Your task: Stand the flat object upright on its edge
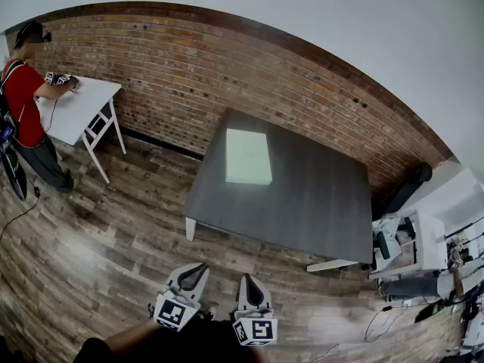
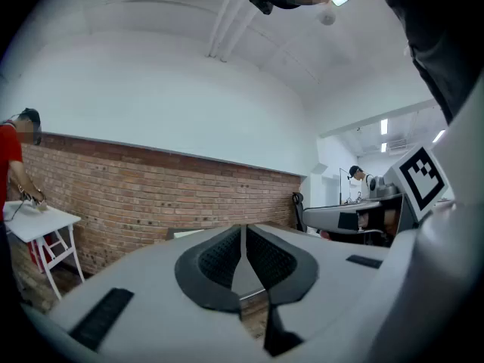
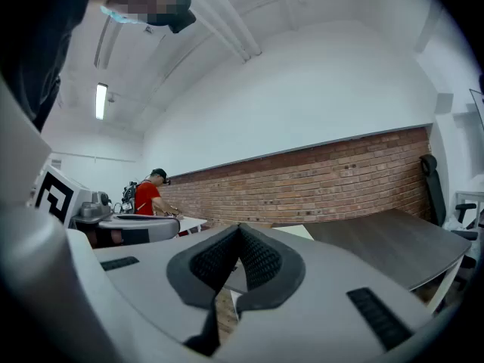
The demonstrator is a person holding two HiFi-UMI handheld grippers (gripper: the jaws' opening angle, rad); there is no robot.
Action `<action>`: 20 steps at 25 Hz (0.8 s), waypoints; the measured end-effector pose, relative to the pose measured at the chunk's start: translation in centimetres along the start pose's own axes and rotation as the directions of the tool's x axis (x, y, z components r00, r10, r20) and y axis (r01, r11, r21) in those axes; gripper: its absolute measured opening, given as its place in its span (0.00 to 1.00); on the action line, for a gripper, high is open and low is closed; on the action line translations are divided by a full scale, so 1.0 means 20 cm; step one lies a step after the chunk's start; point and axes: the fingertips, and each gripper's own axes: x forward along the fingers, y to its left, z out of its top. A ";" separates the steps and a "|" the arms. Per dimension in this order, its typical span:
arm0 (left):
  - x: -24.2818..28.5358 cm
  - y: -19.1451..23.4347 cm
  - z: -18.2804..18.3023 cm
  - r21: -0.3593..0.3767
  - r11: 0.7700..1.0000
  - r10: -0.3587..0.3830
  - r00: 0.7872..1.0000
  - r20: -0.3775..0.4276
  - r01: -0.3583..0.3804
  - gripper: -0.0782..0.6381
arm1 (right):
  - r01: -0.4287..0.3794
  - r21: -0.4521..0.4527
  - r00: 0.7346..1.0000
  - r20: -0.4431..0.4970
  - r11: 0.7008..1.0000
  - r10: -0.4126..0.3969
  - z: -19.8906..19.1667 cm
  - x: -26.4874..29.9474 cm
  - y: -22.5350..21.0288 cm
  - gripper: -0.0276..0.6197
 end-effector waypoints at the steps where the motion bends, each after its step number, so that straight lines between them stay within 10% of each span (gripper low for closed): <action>1: 0.01 -0.01 0.00 0.000 1.000 -0.001 1.000 0.000 0.001 0.18 | -0.001 -0.001 1.000 0.000 1.000 0.001 0.00 0.00 -0.01 0.08; 20: 0.13 -0.20 -0.02 0.004 1.000 0.013 1.000 -0.004 -0.013 0.18 | -0.054 -0.008 0.998 0.021 0.999 0.054 0.02 -0.09 -0.18 0.08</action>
